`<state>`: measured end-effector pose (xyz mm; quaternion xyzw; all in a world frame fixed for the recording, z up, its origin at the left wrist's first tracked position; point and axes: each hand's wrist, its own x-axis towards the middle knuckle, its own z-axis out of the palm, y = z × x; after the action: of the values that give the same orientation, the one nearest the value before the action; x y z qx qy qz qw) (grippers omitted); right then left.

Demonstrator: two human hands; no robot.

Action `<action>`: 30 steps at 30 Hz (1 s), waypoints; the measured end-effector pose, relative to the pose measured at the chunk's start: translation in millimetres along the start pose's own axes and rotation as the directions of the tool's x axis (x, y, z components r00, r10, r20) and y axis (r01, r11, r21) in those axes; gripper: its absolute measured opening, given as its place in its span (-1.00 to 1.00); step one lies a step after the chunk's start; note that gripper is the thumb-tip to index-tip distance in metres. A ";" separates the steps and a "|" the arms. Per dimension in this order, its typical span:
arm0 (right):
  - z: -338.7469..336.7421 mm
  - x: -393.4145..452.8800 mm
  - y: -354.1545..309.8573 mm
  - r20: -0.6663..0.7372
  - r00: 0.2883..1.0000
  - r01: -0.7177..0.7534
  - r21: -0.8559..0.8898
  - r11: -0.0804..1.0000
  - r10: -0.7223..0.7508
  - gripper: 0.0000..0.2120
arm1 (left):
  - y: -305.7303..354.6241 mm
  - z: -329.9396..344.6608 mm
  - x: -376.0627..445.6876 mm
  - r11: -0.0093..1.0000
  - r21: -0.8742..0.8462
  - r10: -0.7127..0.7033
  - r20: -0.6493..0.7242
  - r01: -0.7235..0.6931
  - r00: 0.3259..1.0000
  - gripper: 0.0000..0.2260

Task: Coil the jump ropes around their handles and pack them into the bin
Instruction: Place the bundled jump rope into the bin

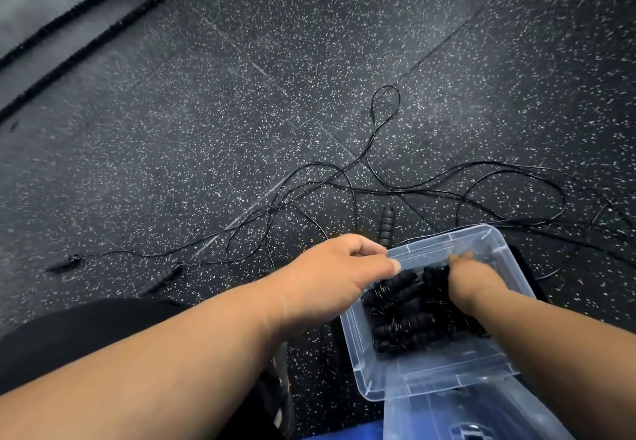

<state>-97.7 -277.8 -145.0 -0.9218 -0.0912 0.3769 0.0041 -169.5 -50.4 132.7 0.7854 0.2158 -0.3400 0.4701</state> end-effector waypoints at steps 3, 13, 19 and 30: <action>-17.3 -14.4 -7.0 -0.153 0.982 0.109 -0.026 0.994 -0.112 -0.82 | -2.0 -3.3 2.4 1.000 0.025 0.000 -0.012 0.000 1.000 -0.79; -92.8 -19.9 -42.2 -0.636 0.659 0.555 0.049 0.831 -0.402 -0.83 | 4.3 -13.8 3.3 0.995 0.102 0.023 -0.064 -0.016 0.998 -0.73; -129.5 44.8 -60.0 -0.120 0.969 0.238 0.204 0.950 -0.217 -0.78 | 8.5 -22.0 5.8 0.988 0.152 0.027 -0.080 -0.015 0.996 -0.69; -77.5 112.5 -93.3 0.268 0.934 0.232 0.046 0.972 -0.235 -0.48 | 2.5 -39.8 21.2 0.985 0.171 -0.025 -0.076 0.038 0.997 -0.62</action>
<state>19.5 -162.0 -160.5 -0.8440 -0.1971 0.4970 0.0426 -140.4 -15.9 131.5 0.8317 0.2152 -0.3353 0.3868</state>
